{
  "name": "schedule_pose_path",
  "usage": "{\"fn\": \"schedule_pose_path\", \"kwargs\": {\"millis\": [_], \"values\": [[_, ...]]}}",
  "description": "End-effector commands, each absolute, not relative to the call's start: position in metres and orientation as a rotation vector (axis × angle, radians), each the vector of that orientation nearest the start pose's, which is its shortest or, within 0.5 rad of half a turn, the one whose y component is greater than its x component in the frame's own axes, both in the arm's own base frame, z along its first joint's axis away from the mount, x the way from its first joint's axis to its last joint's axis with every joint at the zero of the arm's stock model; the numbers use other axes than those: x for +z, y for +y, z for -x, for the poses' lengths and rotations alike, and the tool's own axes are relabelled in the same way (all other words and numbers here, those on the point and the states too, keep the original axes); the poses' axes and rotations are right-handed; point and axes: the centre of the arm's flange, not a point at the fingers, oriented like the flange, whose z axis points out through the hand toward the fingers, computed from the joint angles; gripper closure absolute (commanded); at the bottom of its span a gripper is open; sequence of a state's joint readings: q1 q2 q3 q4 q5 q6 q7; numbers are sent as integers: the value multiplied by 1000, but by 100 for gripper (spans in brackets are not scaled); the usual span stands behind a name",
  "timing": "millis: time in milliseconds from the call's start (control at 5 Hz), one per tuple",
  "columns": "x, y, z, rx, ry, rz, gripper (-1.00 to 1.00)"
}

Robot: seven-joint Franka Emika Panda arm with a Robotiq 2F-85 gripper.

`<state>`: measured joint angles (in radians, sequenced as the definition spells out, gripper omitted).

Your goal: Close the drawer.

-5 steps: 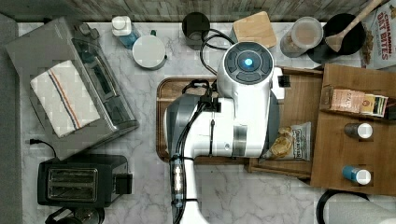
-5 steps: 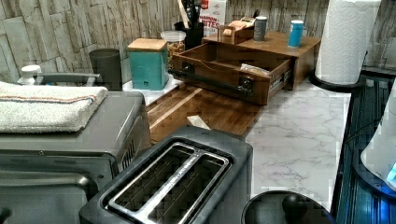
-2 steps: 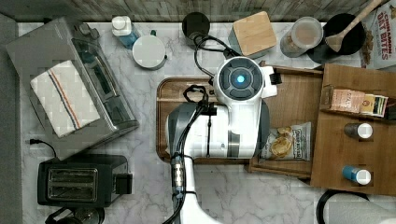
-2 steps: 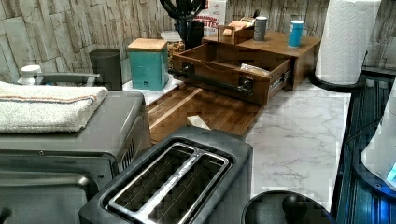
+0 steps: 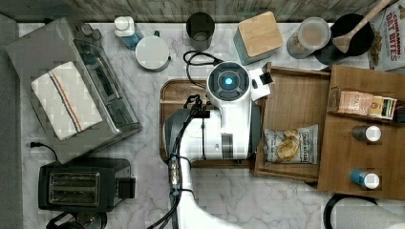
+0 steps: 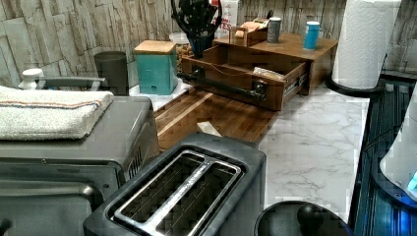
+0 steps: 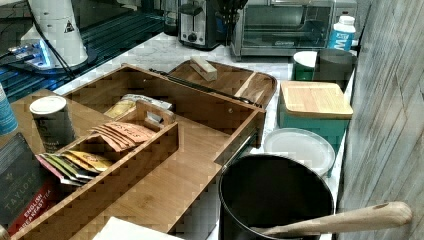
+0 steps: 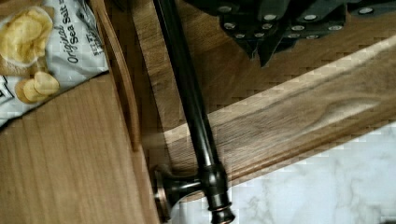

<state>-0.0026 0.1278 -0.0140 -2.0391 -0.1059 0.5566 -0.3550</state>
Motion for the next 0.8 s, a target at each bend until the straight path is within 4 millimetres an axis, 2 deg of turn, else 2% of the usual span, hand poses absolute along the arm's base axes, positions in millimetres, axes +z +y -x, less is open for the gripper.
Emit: {"fn": "schedule_pose_path", "kwargs": {"millis": [200, 800], "values": [[351, 22, -582, -55, 255, 3339, 100], [289, 41, -579, -44, 278, 3393, 100]]}}
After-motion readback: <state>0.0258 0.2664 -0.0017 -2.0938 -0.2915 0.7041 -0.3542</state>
